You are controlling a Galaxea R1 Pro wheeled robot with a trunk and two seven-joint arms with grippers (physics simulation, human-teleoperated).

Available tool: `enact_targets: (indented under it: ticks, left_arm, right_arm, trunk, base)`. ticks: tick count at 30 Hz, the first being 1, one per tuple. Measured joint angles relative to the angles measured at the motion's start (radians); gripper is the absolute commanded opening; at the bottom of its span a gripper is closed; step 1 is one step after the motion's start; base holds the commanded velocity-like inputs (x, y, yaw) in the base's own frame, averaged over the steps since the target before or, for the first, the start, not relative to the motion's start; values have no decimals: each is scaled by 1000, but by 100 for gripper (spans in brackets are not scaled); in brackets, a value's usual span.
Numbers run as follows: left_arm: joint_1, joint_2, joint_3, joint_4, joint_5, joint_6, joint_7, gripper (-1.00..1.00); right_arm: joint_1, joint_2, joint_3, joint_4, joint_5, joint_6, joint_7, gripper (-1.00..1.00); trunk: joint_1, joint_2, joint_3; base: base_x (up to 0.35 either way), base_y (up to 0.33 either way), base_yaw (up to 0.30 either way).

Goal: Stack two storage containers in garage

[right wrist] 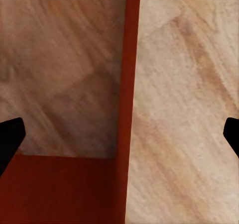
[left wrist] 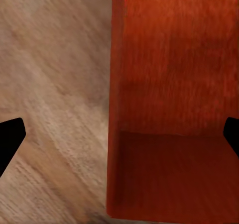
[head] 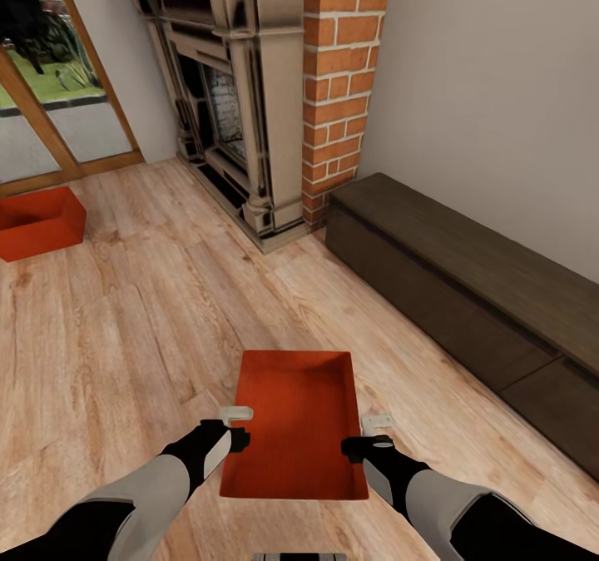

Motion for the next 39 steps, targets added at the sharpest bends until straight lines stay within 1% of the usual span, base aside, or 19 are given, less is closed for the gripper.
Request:
enact_targets:
  ticks: [10, 22, 31, 39]
  left_arm:
    - [0, 0, 0, 0, -1, 0, 2, 100]
    - [0, 0, -1, 1, -1, -2, 5, 100]
    - [0, 1, -1, 1, -1, -1, 6, 100]
    - [0, 1, -1, 1, -2, -2, 6, 100]
  right_arm:
    - [0, 0, 0, 0, 1, 0, 0, 100]
    - [0, 0, 0, 0, 1, 2, 0, 100]
    - [0, 0, 0, 0, 1, 3, 0, 100]
    - [0, 0, 0, 0, 1, 3, 0, 100]
  trunk:
    - [38, -70, -31]
    - [38, -70, -31]
    - [73, -133, -60]
    - [73, -133, -60]
  base:
    - [0, 0, 0]
    - [0, 0, 0]
    - [0, 0, 0]
    - [0, 0, 0]
